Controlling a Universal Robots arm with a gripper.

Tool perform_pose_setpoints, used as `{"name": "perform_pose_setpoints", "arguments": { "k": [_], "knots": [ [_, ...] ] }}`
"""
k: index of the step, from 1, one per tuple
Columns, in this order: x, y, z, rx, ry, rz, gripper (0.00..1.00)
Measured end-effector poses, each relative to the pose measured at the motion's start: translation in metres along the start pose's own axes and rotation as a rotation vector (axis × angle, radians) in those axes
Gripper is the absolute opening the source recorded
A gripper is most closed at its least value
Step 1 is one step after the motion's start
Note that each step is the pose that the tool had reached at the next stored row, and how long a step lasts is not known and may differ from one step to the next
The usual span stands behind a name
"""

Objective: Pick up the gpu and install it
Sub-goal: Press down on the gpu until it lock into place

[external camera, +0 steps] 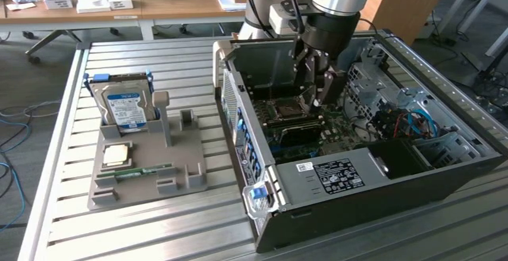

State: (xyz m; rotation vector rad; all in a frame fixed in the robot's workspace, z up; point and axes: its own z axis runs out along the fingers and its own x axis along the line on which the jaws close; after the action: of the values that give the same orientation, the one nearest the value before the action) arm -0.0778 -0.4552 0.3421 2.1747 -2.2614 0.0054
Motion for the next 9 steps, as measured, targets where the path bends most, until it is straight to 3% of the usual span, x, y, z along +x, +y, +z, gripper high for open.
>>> {"name": "perform_pose_setpoints", "arguments": {
  "k": [3,5,8,9],
  "knots": [
    [0.0,0.0,0.0,0.0,0.0,0.0,0.69],
    [0.0,0.0,0.0,0.0,0.0,0.0,0.69],
    [0.0,0.0,0.0,0.0,0.0,0.0,0.51],
    [0.0,0.0,0.0,0.0,0.0,0.0,0.51]
  ]
}}
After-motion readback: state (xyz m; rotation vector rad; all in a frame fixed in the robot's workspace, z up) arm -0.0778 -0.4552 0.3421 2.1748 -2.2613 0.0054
